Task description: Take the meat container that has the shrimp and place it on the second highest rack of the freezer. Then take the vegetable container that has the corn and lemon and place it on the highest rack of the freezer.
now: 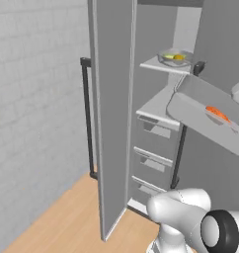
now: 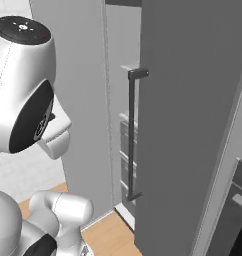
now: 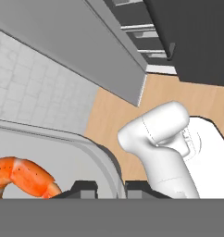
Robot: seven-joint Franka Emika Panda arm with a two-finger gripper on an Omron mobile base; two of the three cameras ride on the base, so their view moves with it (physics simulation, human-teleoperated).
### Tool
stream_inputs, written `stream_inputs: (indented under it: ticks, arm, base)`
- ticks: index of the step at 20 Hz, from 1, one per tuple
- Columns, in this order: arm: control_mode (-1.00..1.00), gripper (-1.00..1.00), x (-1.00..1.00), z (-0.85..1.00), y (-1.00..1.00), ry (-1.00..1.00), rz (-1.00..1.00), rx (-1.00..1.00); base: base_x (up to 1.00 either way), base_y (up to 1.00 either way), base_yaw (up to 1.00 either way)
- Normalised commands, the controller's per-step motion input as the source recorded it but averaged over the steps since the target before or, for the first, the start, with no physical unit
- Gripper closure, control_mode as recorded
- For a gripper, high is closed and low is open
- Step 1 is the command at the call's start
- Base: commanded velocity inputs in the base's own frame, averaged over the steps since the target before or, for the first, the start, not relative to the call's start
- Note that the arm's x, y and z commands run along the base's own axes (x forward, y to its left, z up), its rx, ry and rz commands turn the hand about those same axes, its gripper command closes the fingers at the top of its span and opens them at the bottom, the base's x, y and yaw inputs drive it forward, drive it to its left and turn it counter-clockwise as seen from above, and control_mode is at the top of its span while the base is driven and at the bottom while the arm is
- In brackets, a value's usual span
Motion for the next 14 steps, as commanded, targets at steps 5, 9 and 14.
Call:
stream_inputs:
  ticks: [5, 9, 14]
  arm:
    - [1.00, 1.00, 0.00, 0.00, 0.00, 0.00, 0.00, 0.00]
    - [1.00, 1.00, 0.00, 0.00, 0.00, 0.00, 0.00, 0.00]
    - [1.00, 1.00, 0.00, 0.00, 0.00, 0.00, 0.00, 0.00]
  base:
    - [0.00, 0.37, -0.49]
    - [0.00, 0.44, -0.48]
    - [0.00, 0.57, -0.45]
